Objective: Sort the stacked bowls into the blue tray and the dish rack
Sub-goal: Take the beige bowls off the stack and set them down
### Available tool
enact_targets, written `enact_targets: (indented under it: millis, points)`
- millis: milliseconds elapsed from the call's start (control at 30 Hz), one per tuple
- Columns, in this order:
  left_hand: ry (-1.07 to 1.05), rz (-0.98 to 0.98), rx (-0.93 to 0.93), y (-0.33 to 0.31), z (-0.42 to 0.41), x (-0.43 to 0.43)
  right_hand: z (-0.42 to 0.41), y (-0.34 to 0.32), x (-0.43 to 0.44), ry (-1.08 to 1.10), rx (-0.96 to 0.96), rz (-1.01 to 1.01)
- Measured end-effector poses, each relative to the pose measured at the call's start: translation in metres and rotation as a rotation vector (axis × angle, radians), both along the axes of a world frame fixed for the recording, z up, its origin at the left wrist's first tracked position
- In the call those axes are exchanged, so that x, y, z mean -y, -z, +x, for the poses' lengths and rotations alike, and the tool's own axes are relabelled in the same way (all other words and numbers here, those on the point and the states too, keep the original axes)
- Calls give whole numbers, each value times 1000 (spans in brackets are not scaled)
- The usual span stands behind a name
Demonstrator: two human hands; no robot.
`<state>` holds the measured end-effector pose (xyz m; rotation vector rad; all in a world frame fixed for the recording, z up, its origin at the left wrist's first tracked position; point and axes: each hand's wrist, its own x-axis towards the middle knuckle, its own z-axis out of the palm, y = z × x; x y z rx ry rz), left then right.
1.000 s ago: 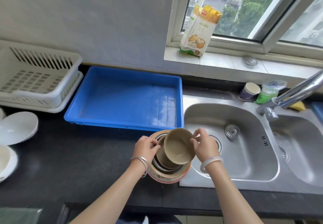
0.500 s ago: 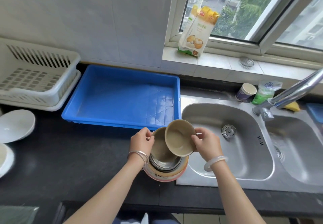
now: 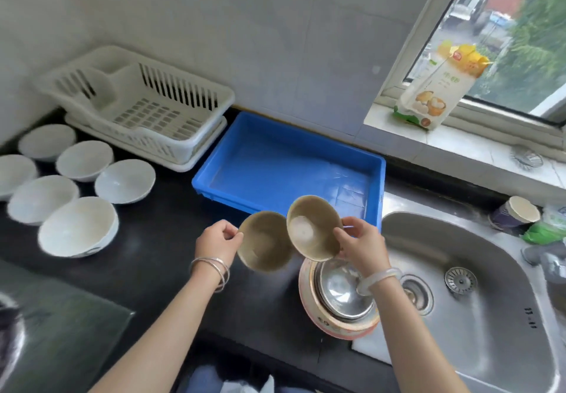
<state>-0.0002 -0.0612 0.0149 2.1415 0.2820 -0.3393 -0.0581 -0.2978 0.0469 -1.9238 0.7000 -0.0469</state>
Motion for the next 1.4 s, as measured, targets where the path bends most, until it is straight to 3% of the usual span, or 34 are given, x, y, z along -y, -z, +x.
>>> enact_targets:
  millis: [200, 433, 867, 1400]
  points:
    - [-345, -74, -95, 23, -2, -82, 48, 32, -64, -102, -108, 196]
    - [-621, -129, -144, 45, 2, -153, 105, 66, -148, -228, -212, 163]
    - [-825, -141, -172, 69, 9, -193, 164, 103, -230, -270, -347, 101]
    - [-888, -127, -180, 75, 14, -193, 179, 113, -256, -244, -364, 254]
